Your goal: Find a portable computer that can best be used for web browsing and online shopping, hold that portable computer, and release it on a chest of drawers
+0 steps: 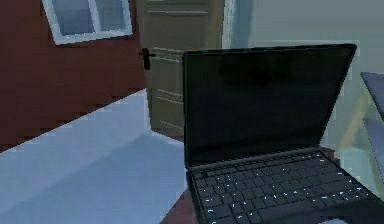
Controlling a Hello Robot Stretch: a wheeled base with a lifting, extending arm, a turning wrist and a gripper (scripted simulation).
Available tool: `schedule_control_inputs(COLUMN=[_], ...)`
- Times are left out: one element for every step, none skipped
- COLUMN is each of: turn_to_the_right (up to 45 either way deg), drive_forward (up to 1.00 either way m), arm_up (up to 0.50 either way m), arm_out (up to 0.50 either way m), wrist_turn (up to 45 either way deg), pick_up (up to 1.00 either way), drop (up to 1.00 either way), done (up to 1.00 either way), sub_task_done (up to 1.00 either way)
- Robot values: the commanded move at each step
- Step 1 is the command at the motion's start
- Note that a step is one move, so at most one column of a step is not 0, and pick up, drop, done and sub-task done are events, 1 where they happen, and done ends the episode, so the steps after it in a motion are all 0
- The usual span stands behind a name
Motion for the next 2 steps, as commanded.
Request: schedule_control_inputs(turn_to_the_right=[-18.0,0.0], drive_forward=[0.0,0.45], arm_up=[0.0,0.0], arm_out=[0.0,0.0], wrist_turn=[0.0,0.0], pick_up=[0.0,0.0], drop=[0.0,0.0], done=[0.0,0.0], sub_task_done=[0.0,0.0])
